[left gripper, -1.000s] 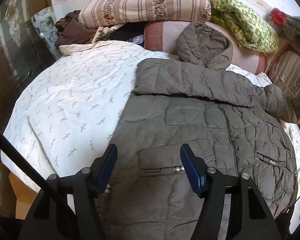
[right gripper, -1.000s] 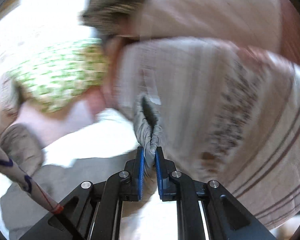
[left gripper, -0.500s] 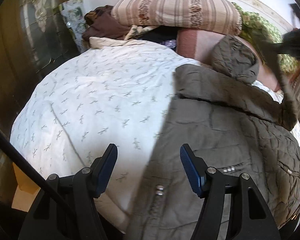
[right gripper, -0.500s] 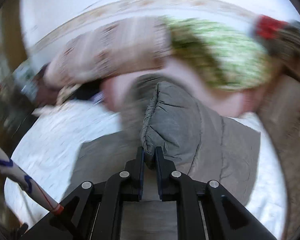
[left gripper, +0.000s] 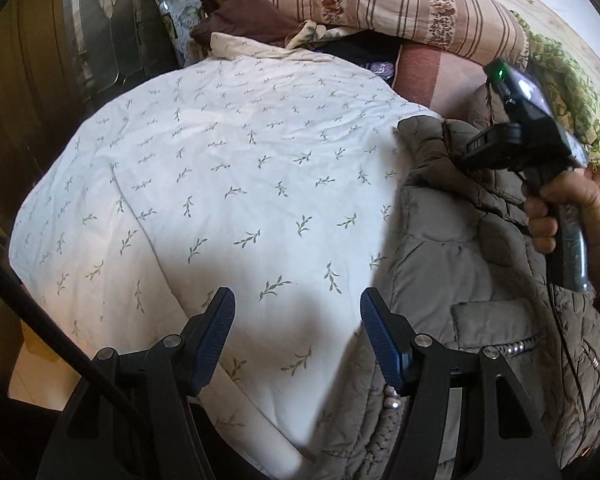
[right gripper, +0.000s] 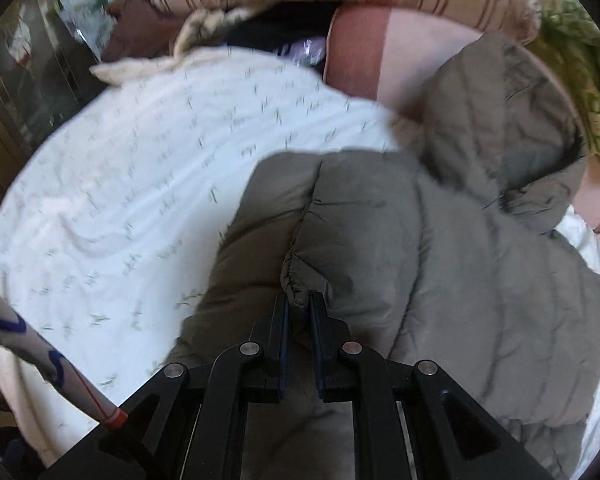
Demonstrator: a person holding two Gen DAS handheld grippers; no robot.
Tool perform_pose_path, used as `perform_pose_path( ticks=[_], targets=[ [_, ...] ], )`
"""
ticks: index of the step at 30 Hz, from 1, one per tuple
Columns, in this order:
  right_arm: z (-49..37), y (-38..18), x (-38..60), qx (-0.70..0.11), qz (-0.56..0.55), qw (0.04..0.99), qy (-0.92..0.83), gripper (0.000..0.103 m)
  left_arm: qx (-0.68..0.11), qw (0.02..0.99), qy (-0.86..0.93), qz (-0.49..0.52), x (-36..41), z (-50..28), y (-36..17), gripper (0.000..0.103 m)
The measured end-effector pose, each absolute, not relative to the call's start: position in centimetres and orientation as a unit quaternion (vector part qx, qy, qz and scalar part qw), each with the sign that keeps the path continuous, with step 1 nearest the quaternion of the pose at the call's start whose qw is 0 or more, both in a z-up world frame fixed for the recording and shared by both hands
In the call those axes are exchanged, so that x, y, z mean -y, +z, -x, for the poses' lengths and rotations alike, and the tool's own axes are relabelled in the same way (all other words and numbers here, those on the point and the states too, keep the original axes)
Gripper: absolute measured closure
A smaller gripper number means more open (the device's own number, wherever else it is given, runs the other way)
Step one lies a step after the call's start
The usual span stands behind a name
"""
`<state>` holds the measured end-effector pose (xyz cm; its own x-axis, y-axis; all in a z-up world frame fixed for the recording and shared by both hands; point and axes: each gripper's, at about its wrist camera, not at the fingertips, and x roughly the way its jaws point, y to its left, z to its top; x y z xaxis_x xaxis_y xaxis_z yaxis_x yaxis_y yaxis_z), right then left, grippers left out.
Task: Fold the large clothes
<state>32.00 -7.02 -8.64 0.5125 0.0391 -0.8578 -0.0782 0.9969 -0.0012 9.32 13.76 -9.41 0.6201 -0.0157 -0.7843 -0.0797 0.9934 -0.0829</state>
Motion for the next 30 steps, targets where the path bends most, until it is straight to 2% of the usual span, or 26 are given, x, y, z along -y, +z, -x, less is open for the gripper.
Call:
perform_pose_path(
  ticks=[3,6,11,12,13,15,21,26,28,30],
  targets=[
    [-32.8,-9.9,6.6,-0.501,0.027,0.865,0.027,0.091,-0.442,0.895,0.02,0.061,-13.8,-9.6,-9.8,0.039],
    [-33.1,-10.4,6.2,-0.506,0.043,0.861,0.028,0.085,-0.444,0.894,0.018,0.061,-13.4,-9.4,-9.7,0.039],
    [-32.3,-9.6,5.1,-0.498,0.075,0.863,0.031,0.067,-0.435,0.899,0.015,0.04,-12.2,-8.4,-8.4,0.039],
    [-31.8,-8.9,5.1,-0.493,0.064,0.867,0.041,0.056,-0.433,0.901,0.017,0.035,-12.0,-8.1,-8.0,0.039],
    [-31.1,-8.1,5.3,-0.486,0.048,0.871,0.056,0.04,-0.432,0.901,0.018,0.032,-11.9,-8.0,-7.9,0.039],
    [-28.8,-6.0,6.5,-0.463,0.015,0.883,0.08,0.028,-0.43,0.902,0.019,0.03,-11.8,-7.8,-7.6,0.039],
    [-21.5,-3.3,14.2,-0.454,-0.04,0.886,0.083,0.028,-0.44,0.898,0.005,0.017,-11.1,-8.0,-7.8,0.038],
    [-13.3,-3.3,27.7,-0.467,-0.127,0.875,0.002,0.028,-0.457,0.889,-0.019,0.01,-10.8,-8.8,-8.7,0.038],
    [-8.8,-3.2,33.9,-0.462,-0.164,0.87,-0.05,0.027,-0.47,0.881,-0.043,0.011,-10.7,-9.3,-9.2,0.034],
    [-4.9,-3.4,38.4,-0.459,-0.182,0.864,-0.102,0.024,-0.487,0.87,-0.069,0.015,-10.4,-9.7,-10.1,0.034]
  ],
)
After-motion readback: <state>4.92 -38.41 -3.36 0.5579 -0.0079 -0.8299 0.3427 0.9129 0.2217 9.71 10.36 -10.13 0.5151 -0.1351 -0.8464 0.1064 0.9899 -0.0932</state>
